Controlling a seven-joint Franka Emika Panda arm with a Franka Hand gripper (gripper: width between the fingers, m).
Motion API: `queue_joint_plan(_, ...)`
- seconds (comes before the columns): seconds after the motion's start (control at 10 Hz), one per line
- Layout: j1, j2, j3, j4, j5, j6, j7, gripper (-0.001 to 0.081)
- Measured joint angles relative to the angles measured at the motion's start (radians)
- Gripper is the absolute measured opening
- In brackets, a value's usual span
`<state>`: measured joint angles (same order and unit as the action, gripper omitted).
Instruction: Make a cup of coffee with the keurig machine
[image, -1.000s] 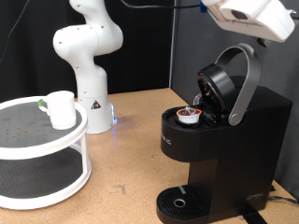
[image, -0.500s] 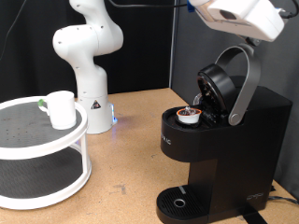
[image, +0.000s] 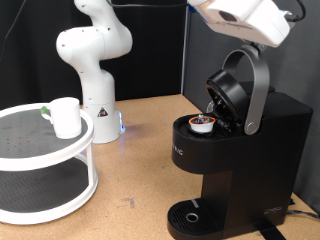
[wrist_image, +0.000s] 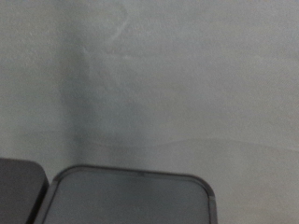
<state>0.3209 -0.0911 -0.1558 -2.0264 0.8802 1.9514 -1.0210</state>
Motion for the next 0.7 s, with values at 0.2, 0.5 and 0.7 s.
queue_joint_plan(0.2,-0.01,-0.001,-0.009,0.004,-0.009,-0.023,-0.002,0.0)
queue_joint_plan(0.5,-0.037,-0.002,-0.039,0.022,-0.066,-0.096,-0.013,0.0)
queue_joint_plan(0.7,-0.06,-0.001,-0.06,0.022,-0.118,-0.131,-0.018,0.0)
